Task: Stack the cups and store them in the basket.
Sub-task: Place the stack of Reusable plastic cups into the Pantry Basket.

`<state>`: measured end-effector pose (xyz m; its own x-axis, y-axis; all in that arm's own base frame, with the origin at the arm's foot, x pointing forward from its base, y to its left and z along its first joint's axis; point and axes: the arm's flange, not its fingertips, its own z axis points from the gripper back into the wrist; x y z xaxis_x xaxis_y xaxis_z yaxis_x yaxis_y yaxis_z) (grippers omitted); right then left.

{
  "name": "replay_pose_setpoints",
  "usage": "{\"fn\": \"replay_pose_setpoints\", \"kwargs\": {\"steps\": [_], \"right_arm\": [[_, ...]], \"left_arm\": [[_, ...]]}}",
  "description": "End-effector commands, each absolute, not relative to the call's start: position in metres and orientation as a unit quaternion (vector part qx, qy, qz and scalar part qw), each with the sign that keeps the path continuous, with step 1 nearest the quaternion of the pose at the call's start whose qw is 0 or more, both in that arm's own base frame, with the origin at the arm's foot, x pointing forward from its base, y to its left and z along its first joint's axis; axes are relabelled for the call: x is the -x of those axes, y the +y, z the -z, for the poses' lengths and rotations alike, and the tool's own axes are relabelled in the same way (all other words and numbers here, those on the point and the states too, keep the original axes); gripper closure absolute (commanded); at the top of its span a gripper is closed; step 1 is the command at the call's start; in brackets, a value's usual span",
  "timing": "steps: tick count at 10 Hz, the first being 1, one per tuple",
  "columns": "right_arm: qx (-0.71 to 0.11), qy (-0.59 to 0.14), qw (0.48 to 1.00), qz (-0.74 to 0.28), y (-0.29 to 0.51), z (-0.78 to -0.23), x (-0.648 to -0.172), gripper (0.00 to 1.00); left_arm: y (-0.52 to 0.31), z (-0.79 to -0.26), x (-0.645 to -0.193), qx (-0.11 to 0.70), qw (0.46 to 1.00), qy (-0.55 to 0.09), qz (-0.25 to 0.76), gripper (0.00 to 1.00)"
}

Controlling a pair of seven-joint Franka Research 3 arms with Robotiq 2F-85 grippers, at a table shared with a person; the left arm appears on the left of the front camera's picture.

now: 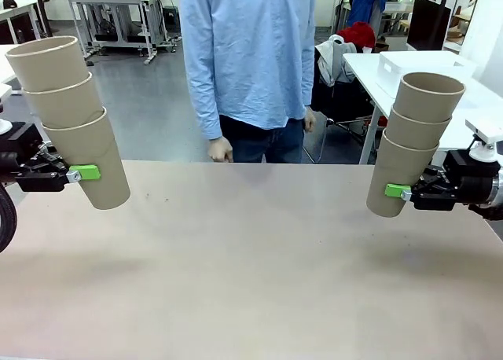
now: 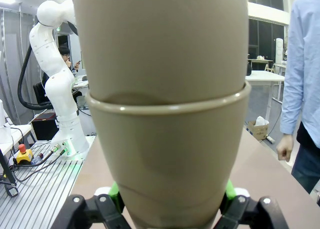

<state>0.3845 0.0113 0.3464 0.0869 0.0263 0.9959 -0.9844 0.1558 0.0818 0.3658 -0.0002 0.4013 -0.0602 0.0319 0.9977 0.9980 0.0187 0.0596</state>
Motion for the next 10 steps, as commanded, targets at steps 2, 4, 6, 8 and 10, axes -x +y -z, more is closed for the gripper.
{"fn": "replay_pose_setpoints", "kwargs": {"steps": [2, 4, 6, 8, 10], "right_arm": [[-0.469, -0.511, 0.563, -0.449, 0.0114, -0.3495, -0.3847, 0.16], [-0.469, -0.511, 0.563, -0.449, 0.0114, -0.3495, -0.3847, 0.16], [-0.469, -0.511, 0.563, -0.449, 0.0114, -0.3495, -0.3847, 0.16], [-0.469, -0.511, 0.563, -0.449, 0.0114, -0.3495, -0.3847, 0.16], [-0.469, -0.511, 0.563, -0.449, 0.0114, -0.3495, -0.3847, 0.16]], "left_arm": [[0.0016, -0.4051, -0.3630, 0.489, 0.476, -0.529, 0.504, 0.15], [0.0016, -0.4051, -0.3630, 0.489, 0.476, -0.529, 0.504, 0.15], [0.0016, -0.4051, -0.3630, 0.489, 0.476, -0.529, 0.504, 0.15], [0.0016, -0.4051, -0.3630, 0.489, 0.476, -0.529, 0.504, 0.15], [0.0016, -0.4051, -0.3630, 0.489, 0.476, -0.529, 0.504, 0.15]]}}
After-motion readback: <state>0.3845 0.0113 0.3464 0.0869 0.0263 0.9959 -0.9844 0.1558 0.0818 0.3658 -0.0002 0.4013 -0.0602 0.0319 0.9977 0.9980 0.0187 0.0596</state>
